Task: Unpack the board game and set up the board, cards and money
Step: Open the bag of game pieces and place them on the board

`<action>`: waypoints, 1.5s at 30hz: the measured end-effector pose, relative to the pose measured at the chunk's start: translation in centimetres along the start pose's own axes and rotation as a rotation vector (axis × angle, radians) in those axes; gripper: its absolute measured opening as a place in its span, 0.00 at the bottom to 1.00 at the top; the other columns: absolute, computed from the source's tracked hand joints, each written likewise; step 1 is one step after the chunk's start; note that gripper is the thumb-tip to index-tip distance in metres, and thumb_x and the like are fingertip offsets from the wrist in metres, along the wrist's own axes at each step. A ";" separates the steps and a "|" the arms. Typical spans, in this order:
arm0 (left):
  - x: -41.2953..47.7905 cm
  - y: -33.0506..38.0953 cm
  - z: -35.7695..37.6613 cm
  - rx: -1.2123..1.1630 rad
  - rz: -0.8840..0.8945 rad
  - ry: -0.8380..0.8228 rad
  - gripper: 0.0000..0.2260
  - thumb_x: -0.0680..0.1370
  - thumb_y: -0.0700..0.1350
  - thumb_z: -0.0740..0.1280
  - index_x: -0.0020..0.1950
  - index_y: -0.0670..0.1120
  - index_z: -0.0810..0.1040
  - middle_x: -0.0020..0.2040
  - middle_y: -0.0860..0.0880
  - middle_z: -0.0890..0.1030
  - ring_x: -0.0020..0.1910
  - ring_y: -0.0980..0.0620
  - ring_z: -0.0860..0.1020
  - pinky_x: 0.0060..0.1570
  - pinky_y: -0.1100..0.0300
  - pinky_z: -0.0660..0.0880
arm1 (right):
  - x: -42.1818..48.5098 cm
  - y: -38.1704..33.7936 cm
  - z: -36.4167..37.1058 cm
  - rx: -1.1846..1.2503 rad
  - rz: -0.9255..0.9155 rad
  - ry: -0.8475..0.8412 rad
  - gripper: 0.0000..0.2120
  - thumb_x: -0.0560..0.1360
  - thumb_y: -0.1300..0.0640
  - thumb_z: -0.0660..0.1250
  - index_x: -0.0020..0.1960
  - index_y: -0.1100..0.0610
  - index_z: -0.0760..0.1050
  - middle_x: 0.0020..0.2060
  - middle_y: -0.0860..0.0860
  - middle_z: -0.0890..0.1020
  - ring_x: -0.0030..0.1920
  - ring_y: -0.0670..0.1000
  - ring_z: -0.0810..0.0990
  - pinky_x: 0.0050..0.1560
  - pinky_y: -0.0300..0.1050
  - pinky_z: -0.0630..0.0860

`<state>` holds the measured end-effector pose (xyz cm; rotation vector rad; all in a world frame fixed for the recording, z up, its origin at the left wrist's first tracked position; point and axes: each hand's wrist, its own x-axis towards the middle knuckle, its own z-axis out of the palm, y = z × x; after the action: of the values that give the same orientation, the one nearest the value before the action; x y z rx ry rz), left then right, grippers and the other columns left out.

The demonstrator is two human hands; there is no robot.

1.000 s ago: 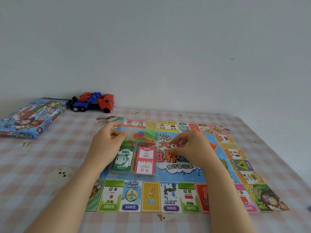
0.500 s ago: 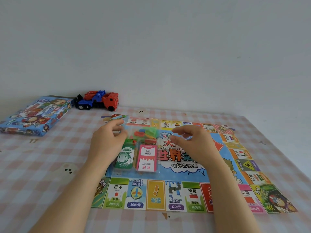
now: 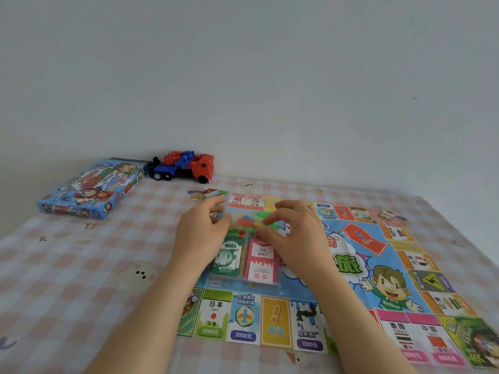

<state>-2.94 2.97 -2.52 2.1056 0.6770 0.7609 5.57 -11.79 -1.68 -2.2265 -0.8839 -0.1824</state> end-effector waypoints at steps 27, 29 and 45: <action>0.1 0.9 -1.1 -0.219 0.078 0.096 0.11 0.79 0.51 0.62 0.44 0.48 0.81 0.34 0.57 0.79 0.31 0.63 0.76 0.31 0.71 0.70 | -0.2 0.7 -3.1 0.818 0.269 0.239 0.04 0.68 0.64 0.74 0.41 0.57 0.83 0.40 0.48 0.86 0.41 0.50 0.84 0.46 0.44 0.81; -0.2 1.6 -0.9 -0.328 0.039 -0.012 0.16 0.79 0.53 0.61 0.40 0.46 0.81 0.33 0.52 0.81 0.24 0.59 0.72 0.28 0.69 0.69 | -0.3 0.4 -2.8 0.825 0.219 0.189 0.05 0.68 0.68 0.73 0.40 0.60 0.83 0.43 0.49 0.86 0.42 0.47 0.85 0.43 0.39 0.80; -0.5 2.6 -1.6 -0.327 0.050 -0.056 0.05 0.76 0.43 0.68 0.43 0.43 0.82 0.31 0.53 0.79 0.22 0.64 0.73 0.24 0.74 0.66 | -0.9 -0.1 -1.2 0.485 0.045 0.205 0.10 0.70 0.62 0.73 0.43 0.47 0.81 0.49 0.40 0.82 0.48 0.43 0.82 0.48 0.37 0.78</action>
<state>-3.86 2.02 0.30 1.8428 0.4370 0.7799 5.03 -13.03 -1.06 -1.7402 -0.6798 -0.1527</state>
